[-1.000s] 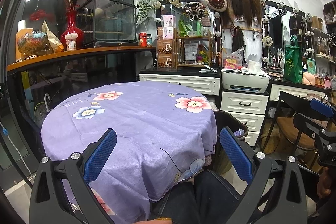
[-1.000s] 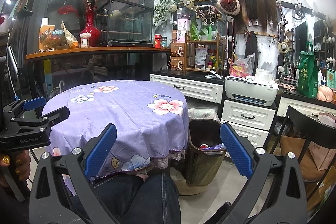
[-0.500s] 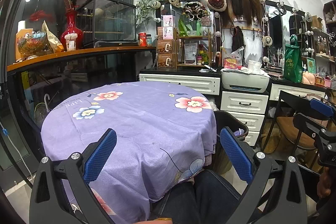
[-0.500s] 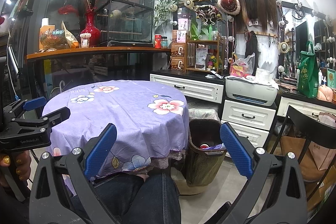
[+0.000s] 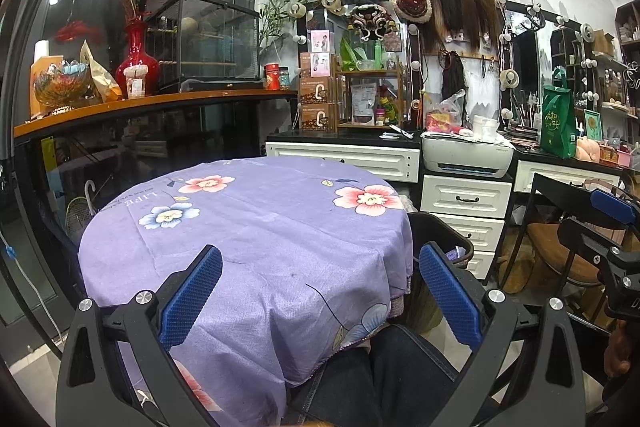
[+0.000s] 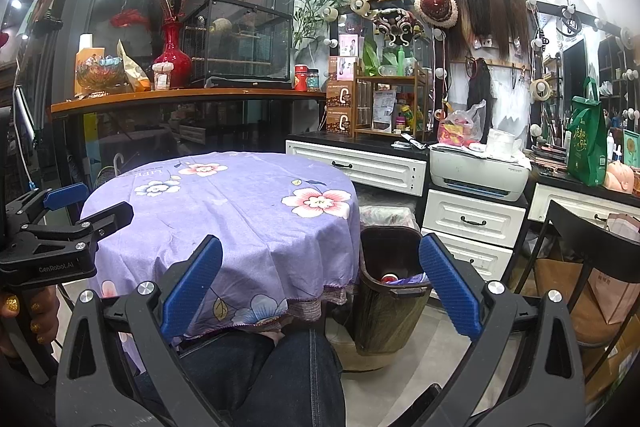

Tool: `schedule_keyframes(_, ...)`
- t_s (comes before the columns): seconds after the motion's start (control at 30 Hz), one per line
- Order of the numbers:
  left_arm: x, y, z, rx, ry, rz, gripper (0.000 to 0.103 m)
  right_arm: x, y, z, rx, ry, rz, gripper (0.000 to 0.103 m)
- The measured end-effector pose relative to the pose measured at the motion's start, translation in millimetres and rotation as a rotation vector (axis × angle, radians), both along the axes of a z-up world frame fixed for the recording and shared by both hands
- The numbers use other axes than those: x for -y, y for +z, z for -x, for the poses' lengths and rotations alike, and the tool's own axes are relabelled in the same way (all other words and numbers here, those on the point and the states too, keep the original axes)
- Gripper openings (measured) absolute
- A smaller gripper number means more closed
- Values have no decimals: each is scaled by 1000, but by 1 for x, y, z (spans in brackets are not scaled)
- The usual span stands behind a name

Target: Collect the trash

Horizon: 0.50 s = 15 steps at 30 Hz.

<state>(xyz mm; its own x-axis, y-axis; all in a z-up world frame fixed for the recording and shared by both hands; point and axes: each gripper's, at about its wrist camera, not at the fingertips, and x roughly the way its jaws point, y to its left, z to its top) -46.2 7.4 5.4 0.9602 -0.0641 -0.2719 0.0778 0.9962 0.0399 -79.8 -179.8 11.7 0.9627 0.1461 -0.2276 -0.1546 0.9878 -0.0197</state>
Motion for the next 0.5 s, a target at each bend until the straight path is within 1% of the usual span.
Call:
schedule_keyframes(0.27, -2, 0, 0, 7, 5, 12, 98, 0, 0, 0, -1, 1, 2, 97)
schedule_keyframes(0.5, 0, -1, 1, 8, 1, 1, 98, 0, 0, 0, -2, 1, 0, 97)
